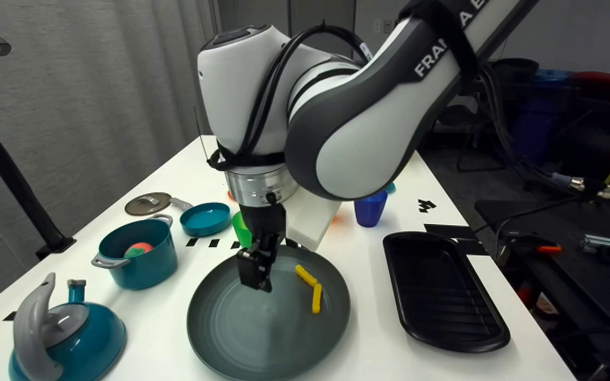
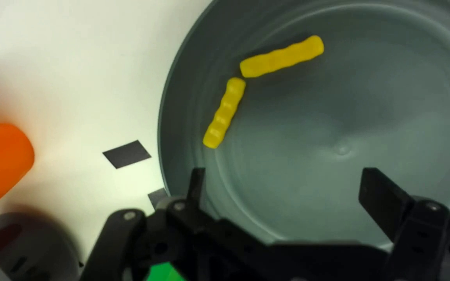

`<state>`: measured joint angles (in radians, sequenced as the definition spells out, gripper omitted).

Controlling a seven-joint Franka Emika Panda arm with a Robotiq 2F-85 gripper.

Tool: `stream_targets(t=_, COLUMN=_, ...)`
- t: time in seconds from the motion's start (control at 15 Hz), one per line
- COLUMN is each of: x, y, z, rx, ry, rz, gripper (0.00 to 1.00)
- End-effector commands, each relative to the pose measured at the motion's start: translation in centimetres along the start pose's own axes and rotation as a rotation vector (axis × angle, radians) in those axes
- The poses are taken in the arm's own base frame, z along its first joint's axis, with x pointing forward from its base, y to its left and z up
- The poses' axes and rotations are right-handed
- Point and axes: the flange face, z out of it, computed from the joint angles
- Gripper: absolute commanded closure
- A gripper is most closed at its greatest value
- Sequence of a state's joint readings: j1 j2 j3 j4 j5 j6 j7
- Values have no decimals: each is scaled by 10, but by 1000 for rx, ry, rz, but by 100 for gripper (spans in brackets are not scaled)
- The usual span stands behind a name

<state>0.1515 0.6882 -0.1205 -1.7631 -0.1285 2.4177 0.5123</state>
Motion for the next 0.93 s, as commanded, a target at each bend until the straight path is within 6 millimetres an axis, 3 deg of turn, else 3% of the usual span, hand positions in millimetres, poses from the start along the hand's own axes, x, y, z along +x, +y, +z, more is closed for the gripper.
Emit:
stream_targets(t=0.0, x=-17, y=14, z=4, rx=8, ry=-20, rz=-12, gripper=0)
stream_targets(t=0.2, x=-21, y=23, z=14, rx=2, ry=-36, rz=-11, gripper=0)
stream_targets(t=0.87, x=-27, y=15, z=31, rx=6, ry=-34, rz=1, gripper=0)
